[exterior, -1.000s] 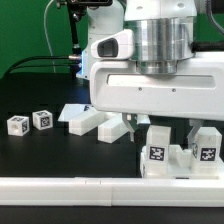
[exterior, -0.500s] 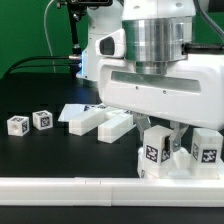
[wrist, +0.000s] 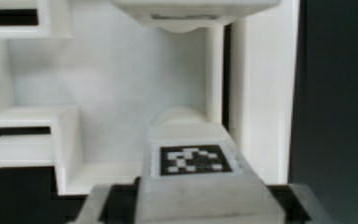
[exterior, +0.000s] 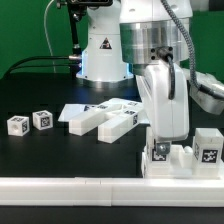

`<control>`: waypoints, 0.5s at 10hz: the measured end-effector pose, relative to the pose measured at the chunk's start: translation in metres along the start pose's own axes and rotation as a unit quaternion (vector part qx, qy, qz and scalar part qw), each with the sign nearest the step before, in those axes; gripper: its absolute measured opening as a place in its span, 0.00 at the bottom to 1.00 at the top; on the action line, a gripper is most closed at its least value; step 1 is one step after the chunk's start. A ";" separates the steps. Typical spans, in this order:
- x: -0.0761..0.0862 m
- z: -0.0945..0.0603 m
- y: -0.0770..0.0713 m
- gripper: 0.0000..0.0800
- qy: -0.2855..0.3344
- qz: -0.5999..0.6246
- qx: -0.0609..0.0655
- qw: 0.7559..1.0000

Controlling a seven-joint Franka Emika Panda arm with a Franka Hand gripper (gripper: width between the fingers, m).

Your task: Assemble chair

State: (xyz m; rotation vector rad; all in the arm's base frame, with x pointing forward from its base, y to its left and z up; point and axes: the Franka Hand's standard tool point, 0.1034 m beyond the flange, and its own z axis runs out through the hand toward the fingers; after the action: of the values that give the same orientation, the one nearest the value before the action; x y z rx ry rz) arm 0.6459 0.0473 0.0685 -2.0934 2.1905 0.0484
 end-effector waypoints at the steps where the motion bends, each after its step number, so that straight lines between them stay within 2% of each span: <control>1: 0.000 0.000 0.000 0.36 0.001 0.004 0.000 1.000; 2: 0.001 0.000 0.000 0.45 0.003 -0.048 -0.001 0.999; 3: 0.000 0.000 0.000 0.45 0.004 -0.109 -0.001 0.994; 4: 0.002 0.000 -0.001 0.62 0.003 -0.197 0.000 0.980; 5: 0.004 0.000 -0.001 0.77 0.002 -0.298 0.000 0.955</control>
Offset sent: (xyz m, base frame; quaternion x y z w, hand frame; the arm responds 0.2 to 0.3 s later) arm 0.0110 0.0046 0.0019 0.0003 -0.0121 -0.2888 0.9573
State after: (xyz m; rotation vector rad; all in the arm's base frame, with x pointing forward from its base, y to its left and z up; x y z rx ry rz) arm 0.6469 0.0433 0.0677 -2.6492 1.4670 -0.0069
